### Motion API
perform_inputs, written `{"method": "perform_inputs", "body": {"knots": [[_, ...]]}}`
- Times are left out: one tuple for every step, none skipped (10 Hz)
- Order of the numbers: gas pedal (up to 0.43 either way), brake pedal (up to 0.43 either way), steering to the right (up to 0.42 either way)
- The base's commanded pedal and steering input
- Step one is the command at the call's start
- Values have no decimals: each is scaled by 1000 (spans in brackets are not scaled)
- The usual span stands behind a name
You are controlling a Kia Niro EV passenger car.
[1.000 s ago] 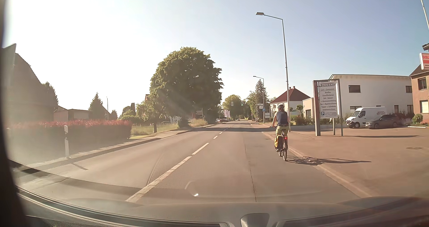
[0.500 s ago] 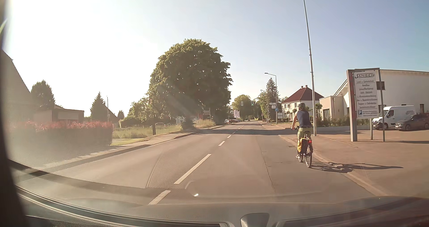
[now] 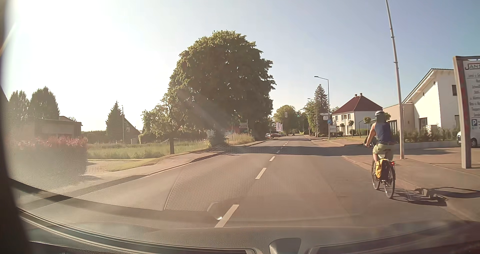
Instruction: Follow the waypoints while adhering to traffic rules and regulations
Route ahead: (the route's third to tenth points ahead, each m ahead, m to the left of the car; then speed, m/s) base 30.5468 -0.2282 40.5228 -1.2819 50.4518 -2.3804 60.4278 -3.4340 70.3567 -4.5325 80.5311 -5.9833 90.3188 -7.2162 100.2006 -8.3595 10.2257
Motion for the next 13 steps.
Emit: {"method": "perform_inputs", "body": {"knots": [[268,6,-40],[268,6,-32],[268,6,-25],[268,6,-15],[268,6,-5],[268,6,2],[268,6,9],[260,6,18],[240,6,26],[240,6,32],[240,6,38],[240,6,48],[240,6,52]]}}
